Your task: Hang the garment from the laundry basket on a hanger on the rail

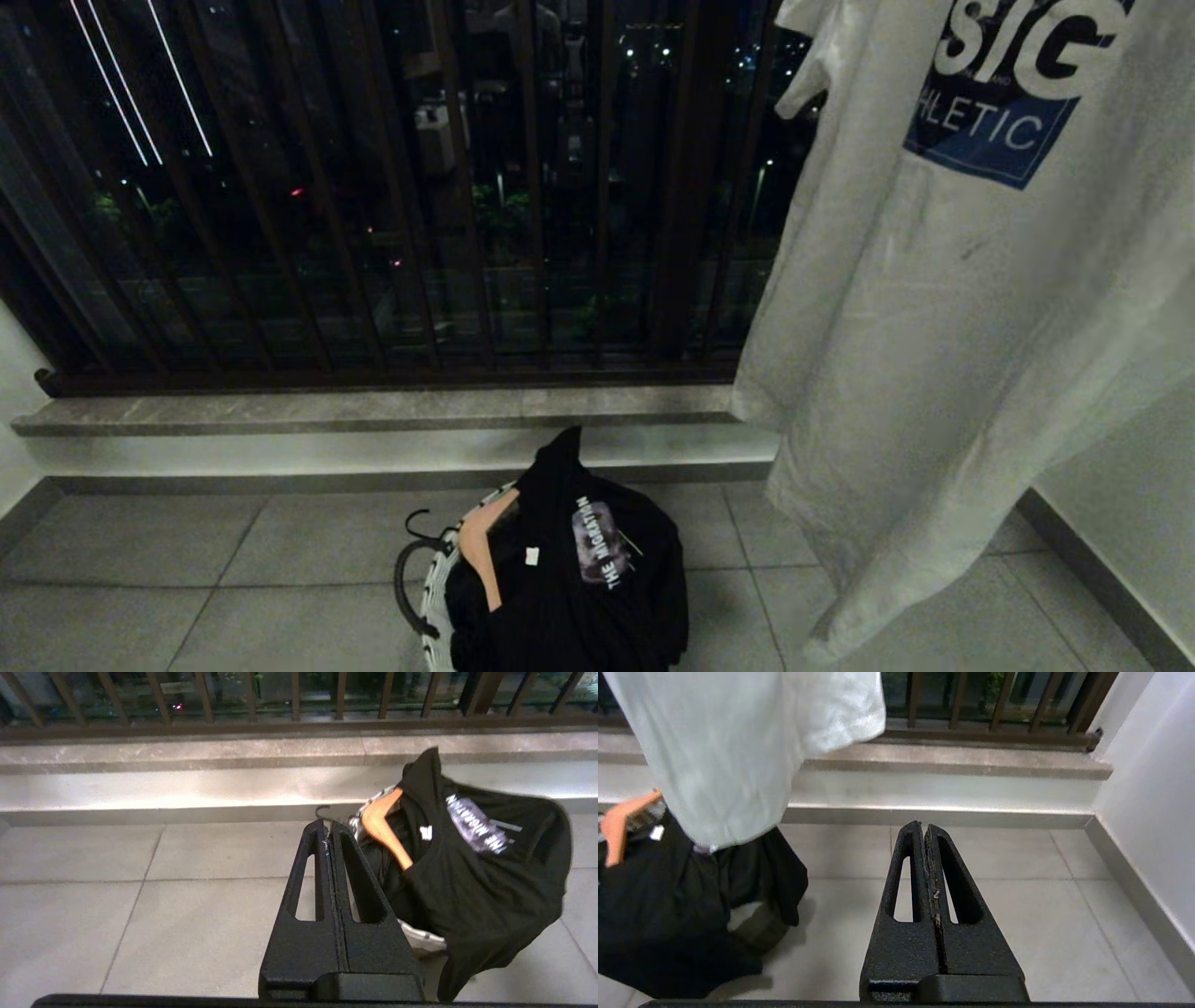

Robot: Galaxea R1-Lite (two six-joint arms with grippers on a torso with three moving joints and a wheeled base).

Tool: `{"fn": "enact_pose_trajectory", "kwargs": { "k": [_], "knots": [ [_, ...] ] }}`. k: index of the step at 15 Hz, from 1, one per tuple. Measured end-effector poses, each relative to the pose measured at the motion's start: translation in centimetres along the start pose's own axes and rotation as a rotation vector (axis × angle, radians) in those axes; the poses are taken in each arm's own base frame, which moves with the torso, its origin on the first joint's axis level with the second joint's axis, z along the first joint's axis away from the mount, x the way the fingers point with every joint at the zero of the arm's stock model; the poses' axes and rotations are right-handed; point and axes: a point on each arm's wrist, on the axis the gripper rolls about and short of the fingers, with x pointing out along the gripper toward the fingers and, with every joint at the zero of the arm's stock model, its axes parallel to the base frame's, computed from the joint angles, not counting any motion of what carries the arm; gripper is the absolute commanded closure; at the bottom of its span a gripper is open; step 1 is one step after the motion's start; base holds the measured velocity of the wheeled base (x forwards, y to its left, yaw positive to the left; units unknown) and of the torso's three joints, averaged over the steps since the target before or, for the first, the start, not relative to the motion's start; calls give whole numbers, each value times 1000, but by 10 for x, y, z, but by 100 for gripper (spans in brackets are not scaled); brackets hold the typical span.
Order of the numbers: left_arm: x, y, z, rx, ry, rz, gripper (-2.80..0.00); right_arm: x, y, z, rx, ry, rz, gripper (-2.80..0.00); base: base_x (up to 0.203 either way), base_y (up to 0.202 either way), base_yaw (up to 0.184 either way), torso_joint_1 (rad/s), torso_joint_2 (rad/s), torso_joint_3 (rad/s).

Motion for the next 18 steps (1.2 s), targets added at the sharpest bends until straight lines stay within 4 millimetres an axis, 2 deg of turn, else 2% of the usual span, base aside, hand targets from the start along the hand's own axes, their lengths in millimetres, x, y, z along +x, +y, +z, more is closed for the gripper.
{"fn": "enact_pose_trajectory", "kwargs": {
  "k": [2,6,13,18],
  "knots": [
    [0,0,0,0,0,-1,0,0,0,0,0,2,0,0,0,0,0,17,343,368],
    [0,0,0,0,1,0,0,0,0,0,-2,0,0,0,0,0,0,7,82,84],
    [0,0,0,0,0,0,0,0,0,0,-3,0,0,0,0,0,0,0,0,0],
    [0,0,0,0,1,3,0,0,0,0,-4,0,0,0,0,0,0,3,3,-156]
  ]
}}
